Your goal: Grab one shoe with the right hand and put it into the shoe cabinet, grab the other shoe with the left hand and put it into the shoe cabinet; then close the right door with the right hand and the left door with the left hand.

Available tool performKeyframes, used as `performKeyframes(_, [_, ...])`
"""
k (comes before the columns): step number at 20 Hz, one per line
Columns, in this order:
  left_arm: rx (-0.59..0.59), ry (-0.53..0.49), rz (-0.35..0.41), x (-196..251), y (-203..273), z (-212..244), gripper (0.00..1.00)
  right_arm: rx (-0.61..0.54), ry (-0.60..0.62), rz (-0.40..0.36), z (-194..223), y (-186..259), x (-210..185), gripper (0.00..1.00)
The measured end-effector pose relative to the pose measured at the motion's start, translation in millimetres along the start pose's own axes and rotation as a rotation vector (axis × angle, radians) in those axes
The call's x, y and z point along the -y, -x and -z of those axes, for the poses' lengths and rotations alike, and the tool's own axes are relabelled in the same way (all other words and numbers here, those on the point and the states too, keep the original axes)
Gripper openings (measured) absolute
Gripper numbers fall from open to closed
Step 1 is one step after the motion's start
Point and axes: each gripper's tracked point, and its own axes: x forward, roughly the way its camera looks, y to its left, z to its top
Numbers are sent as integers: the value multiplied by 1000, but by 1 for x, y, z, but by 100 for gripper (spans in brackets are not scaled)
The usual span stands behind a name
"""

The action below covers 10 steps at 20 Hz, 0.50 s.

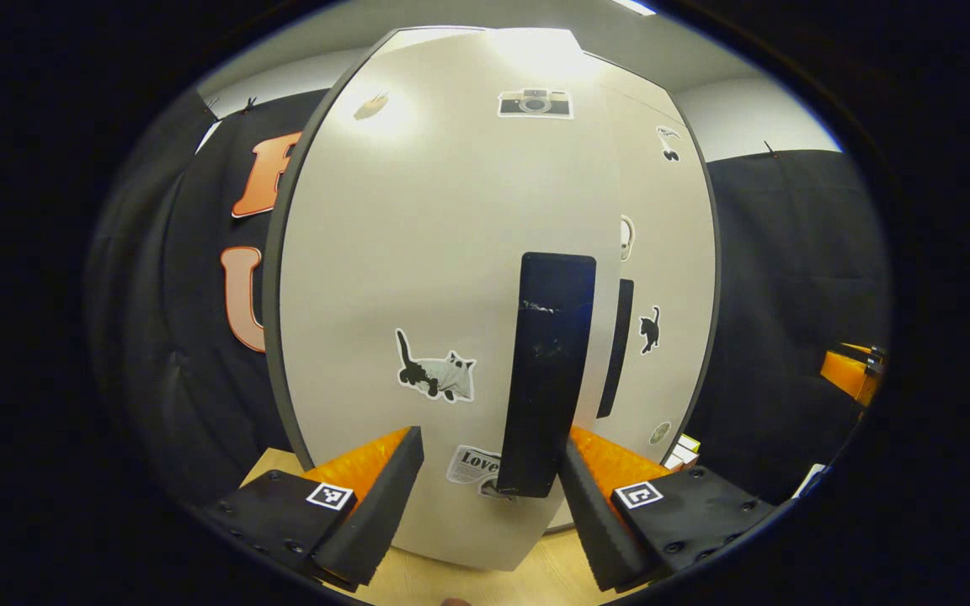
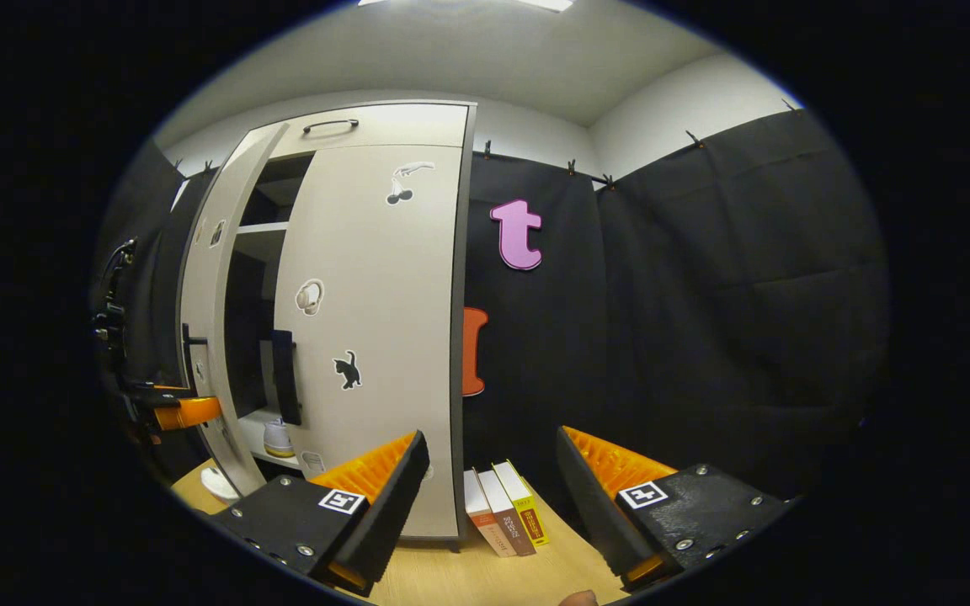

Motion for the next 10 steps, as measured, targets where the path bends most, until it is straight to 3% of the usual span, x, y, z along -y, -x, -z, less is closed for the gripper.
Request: performKeyframes(10, [-22, -9, -63, 4, -7, 2, 96, -14, 4, -84, -1, -27, -23, 94])
